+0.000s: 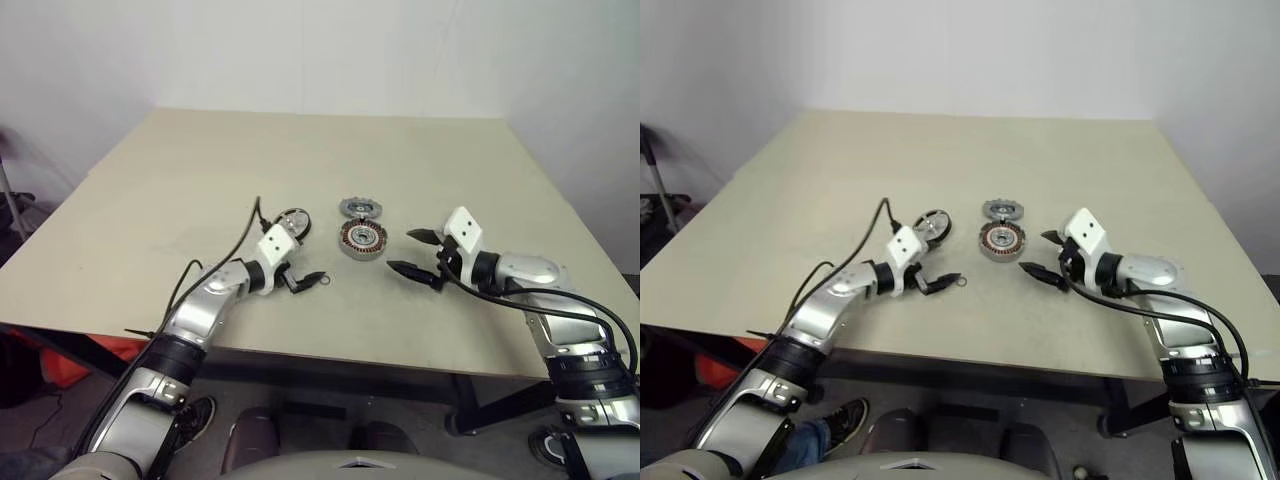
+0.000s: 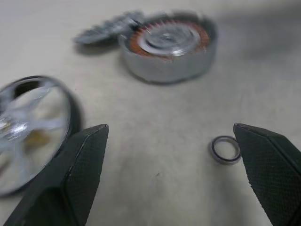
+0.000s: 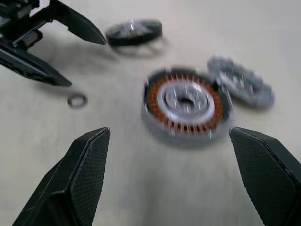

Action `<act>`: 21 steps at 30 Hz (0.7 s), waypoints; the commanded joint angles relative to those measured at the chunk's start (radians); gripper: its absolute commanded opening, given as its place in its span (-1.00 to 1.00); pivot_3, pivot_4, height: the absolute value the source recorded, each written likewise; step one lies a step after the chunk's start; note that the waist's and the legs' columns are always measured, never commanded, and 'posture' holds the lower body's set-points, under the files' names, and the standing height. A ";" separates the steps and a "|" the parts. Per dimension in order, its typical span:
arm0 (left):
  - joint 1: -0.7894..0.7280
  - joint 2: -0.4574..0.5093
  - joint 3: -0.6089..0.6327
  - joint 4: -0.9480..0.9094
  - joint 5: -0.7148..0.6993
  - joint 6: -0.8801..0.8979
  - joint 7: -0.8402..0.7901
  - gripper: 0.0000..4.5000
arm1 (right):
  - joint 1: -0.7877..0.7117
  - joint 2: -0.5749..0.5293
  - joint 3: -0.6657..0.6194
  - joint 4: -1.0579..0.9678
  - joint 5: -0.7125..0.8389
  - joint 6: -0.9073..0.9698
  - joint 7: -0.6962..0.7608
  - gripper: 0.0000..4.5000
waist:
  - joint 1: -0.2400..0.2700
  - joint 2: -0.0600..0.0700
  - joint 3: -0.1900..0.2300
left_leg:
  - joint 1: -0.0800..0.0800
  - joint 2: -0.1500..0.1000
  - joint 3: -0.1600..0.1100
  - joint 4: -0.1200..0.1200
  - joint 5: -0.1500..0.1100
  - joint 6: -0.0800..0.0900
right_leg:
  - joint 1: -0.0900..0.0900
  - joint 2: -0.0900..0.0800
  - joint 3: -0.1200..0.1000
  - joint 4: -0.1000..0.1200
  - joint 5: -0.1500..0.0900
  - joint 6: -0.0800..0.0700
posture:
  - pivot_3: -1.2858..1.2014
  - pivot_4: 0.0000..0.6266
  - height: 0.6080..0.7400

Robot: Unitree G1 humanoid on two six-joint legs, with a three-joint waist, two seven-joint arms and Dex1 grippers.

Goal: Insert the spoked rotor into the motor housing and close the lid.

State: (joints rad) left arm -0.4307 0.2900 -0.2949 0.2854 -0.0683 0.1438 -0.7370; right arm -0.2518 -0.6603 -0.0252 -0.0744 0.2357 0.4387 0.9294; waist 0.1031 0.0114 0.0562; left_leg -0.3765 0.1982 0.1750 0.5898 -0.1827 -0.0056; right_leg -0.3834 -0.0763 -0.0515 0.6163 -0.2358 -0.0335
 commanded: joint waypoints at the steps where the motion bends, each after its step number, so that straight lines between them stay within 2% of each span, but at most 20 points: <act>1: -0.029 -0.021 -0.067 0.007 0.049 -0.070 -0.046 1.00 | 0.004 -0.020 -0.042 -0.067 0.027 0.007 -0.019 0.86 | -0.003 0.000 0.000 | 0.000 0.000 0.000 -0.002 0.000 0.000 | -0.001 0.000 0.000 0.000 0.001 -0.002 | 0.03 -1.00 1.00; 10: 0.002 -0.058 -0.073 0.017 0.046 -0.054 -0.076 1.00 | 0.018 -0.029 -0.054 -0.083 0.039 0.022 -0.046 0.86 | 0.000 0.001 -0.001 | 0.000 -0.001 0.000 -0.009 0.001 -0.002 | -0.002 0.000 -0.001 -0.001 0.001 -0.008 | 0.03 -1.00 1.00; 21: 0.083 -0.010 -0.039 -0.093 -0.013 0.068 -0.124 1.00 | -0.019 -0.031 -0.023 -0.038 0.028 0.013 -0.046 0.86 | -0.004 0.002 -0.002 | 0.003 -0.001 0.001 -0.009 0.001 -0.002 | -0.001 0.000 -0.001 -0.001 0.001 -0.008 | 0.03 -1.00 1.00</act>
State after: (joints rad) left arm -0.3563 0.2706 -0.3497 0.2171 -0.0698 0.1890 -0.8511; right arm -0.2449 -0.6790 -0.0348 -0.1032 0.2534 0.4646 0.8804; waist 0.0989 0.0138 0.0547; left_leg -0.3737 0.1977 0.1756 0.5804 -0.1813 -0.0076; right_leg -0.3839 -0.0764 -0.0525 0.6150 -0.2344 -0.0412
